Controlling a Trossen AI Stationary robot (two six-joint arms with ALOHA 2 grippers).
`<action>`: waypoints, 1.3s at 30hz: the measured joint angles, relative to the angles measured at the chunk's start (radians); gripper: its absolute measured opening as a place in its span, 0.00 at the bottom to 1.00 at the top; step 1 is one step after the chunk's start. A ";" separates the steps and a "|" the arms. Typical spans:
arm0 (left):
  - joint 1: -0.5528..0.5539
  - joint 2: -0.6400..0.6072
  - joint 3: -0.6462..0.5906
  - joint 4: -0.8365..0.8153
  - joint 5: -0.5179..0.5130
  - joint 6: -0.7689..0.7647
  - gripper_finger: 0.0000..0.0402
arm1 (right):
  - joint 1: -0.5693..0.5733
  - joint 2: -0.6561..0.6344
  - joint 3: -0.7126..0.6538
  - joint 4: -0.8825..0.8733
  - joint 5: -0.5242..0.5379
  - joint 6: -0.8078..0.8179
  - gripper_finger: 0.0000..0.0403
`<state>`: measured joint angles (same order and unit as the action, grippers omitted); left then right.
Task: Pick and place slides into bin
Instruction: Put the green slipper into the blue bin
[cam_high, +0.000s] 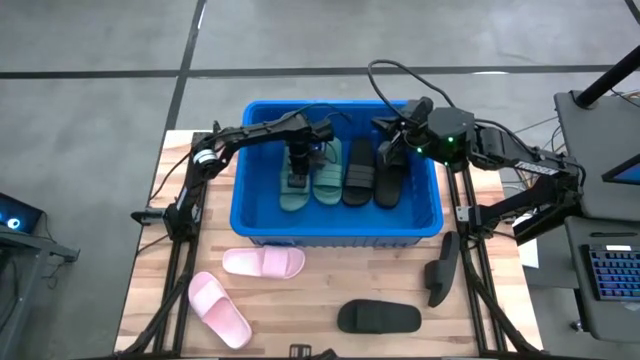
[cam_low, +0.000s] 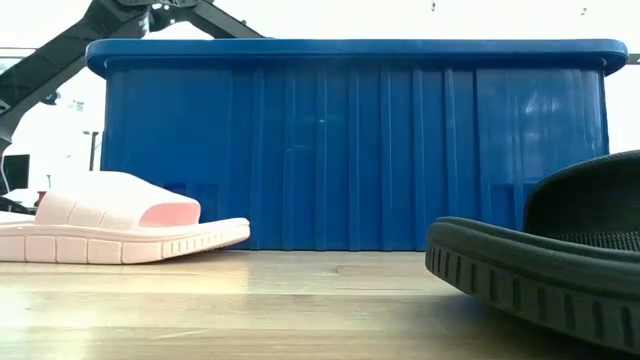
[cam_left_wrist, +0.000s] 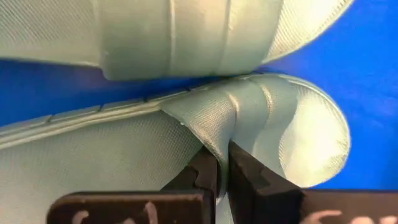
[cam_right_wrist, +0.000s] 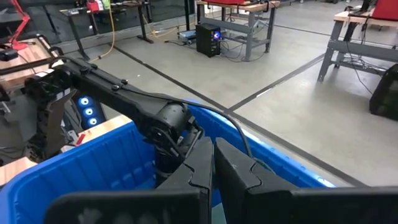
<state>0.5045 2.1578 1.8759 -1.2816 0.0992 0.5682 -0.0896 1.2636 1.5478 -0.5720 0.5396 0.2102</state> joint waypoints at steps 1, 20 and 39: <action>0.000 0.000 0.000 0.008 -0.003 0.002 0.00 | 0.000 0.001 0.000 0.000 0.000 0.000 0.02; 0.000 0.000 -0.003 0.112 -0.027 0.024 0.00 | 0.011 0.003 -0.006 -0.009 0.000 0.000 0.02; 0.000 0.000 -0.004 0.162 -0.030 0.016 0.00 | 0.011 0.003 -0.013 -0.009 0.000 0.019 0.02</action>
<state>0.5041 2.1578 1.8717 -1.1193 0.0695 0.5837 -0.0788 1.2667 1.5349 -0.5808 0.5392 0.2287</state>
